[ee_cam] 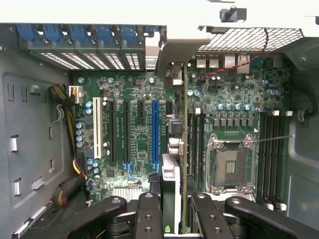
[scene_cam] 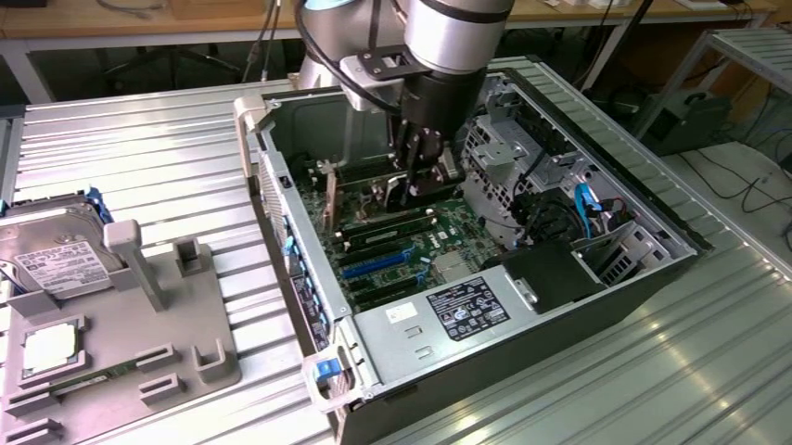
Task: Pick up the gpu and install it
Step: 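Insert the gpu into the slot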
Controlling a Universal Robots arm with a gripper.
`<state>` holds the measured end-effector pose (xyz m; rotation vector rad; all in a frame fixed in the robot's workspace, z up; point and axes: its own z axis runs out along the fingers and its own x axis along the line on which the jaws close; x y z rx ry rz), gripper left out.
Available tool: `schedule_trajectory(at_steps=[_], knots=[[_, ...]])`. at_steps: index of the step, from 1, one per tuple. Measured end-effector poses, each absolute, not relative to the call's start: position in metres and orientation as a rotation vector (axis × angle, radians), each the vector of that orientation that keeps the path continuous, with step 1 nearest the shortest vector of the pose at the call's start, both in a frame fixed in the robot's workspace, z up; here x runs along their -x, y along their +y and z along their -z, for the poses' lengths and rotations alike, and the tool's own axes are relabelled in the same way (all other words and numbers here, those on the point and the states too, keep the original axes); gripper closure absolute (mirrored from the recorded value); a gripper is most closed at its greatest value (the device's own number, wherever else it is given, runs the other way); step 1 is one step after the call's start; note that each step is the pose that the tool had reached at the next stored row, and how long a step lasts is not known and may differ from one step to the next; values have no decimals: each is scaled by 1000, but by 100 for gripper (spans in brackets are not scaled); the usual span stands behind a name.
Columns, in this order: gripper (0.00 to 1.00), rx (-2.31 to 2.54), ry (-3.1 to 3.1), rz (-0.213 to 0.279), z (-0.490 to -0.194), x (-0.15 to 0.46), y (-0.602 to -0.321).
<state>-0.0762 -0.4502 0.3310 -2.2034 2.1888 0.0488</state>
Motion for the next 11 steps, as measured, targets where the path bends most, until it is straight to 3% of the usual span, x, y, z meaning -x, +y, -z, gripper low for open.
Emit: schedule_trajectory(at_steps=[11], knots=[[72,2186,2206,-48,-315,81,-456]])
